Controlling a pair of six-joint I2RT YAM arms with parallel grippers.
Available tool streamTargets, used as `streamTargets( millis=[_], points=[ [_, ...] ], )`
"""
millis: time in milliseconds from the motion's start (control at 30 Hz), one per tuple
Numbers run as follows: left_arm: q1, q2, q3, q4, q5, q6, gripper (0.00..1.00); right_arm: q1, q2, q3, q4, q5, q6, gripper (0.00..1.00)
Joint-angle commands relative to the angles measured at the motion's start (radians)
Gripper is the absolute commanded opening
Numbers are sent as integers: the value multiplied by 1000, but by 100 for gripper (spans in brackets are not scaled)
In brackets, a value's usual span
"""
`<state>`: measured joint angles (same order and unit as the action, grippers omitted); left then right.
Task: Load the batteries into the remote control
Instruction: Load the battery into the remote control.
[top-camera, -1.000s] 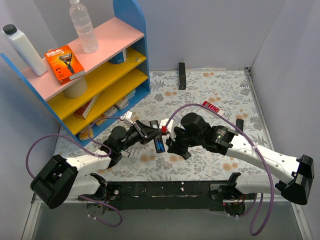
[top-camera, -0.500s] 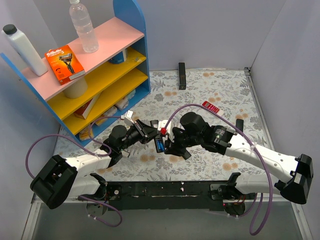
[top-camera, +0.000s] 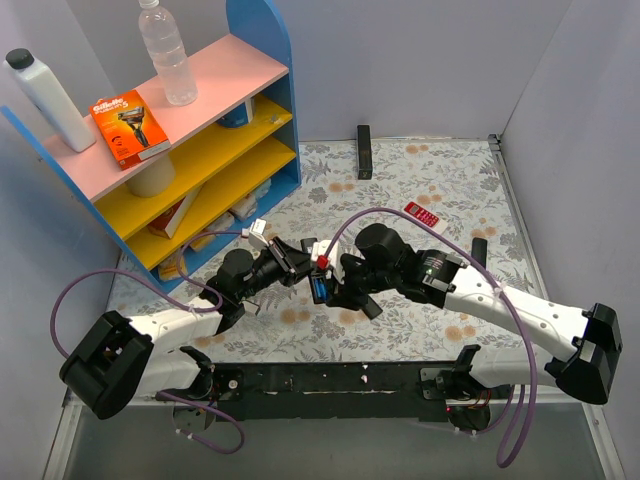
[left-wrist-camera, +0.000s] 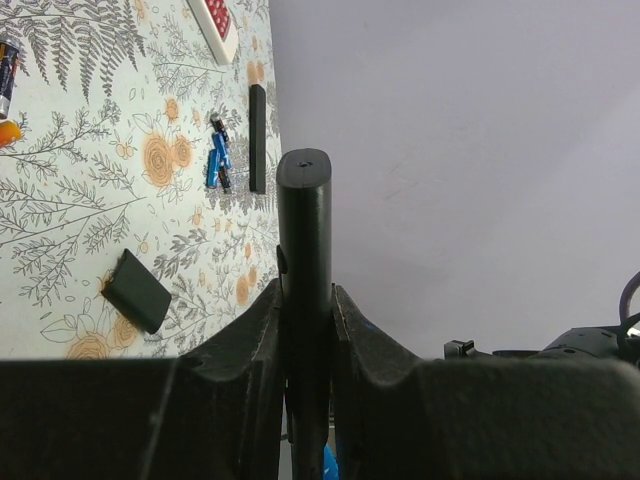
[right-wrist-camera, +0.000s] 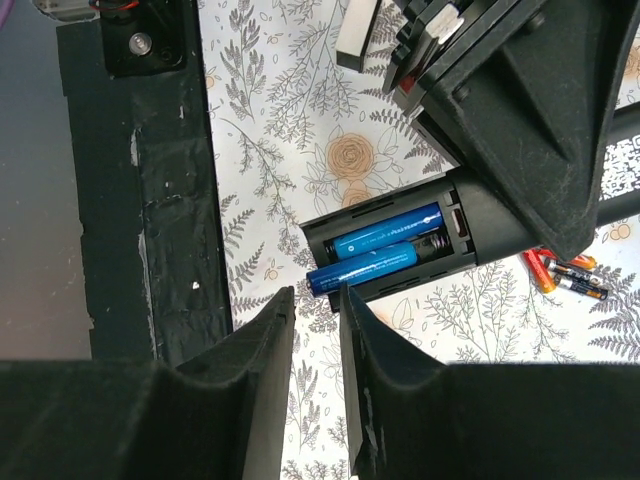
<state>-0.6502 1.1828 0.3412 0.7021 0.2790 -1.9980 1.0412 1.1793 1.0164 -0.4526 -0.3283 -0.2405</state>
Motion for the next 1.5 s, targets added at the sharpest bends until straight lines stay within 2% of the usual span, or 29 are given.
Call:
streamTargets(
  millis=[0, 500, 833, 1467],
  points=[
    [0, -35, 41, 2, 17, -309, 0, 2, 14, 14, 61, -3, -13, 31],
    [0, -57, 44, -12, 16, -291, 0, 2, 34, 17, 78, 86, -13, 25],
    [0, -69, 44, -21, 18, -265, 0, 2, 6, 100, -32, 51, -40, 33],
    [0, -83, 70, -41, 39, -232, 0, 2, 32, 134, -61, 6, -85, 33]
  ],
)
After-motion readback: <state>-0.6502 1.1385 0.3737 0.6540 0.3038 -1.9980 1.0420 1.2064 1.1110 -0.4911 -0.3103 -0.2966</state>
